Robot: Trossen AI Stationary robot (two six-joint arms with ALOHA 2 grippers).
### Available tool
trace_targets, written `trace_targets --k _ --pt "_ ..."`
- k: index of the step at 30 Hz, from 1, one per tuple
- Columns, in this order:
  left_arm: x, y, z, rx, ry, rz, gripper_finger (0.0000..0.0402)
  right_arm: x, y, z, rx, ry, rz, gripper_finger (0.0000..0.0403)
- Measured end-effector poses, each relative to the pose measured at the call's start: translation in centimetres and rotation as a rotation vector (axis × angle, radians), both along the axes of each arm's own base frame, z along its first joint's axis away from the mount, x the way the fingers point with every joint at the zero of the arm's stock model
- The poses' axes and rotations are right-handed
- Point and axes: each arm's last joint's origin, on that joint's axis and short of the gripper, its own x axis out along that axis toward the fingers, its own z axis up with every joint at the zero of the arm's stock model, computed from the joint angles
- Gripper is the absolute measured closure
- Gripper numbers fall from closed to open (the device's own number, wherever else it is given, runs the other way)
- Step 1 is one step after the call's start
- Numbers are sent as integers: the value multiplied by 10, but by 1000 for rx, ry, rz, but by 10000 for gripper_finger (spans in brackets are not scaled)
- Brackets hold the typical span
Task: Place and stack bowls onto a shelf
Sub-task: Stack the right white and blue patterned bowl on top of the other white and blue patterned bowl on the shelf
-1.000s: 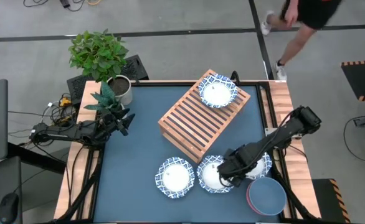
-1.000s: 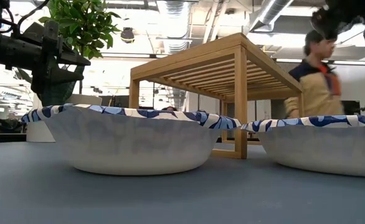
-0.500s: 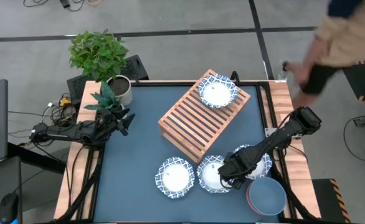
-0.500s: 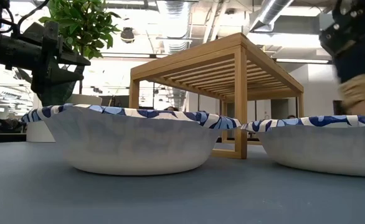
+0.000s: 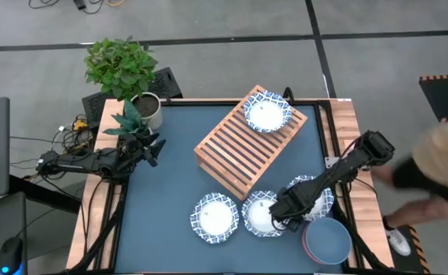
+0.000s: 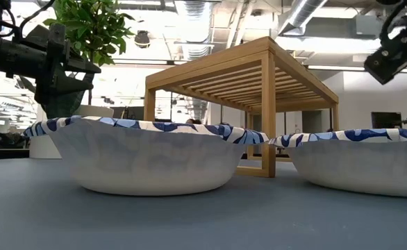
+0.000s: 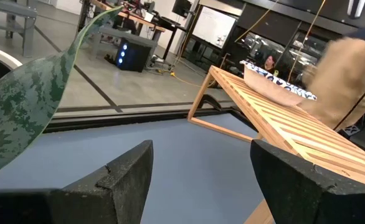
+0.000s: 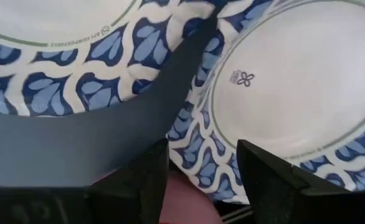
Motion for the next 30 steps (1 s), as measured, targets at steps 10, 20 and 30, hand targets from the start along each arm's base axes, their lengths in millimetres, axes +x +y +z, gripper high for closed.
trace_targets --k 10,20,30 --pt "0 0 0 0 1 0 148 -1 -1 -14 24 -32 -11 191" --pt "0 0 0 0 0 1 148 -9 -5 -24 -5 11 -23 237" --pt "0 0 0 0 0 0 148 -9 -7 -24 -45 1 -21 381"
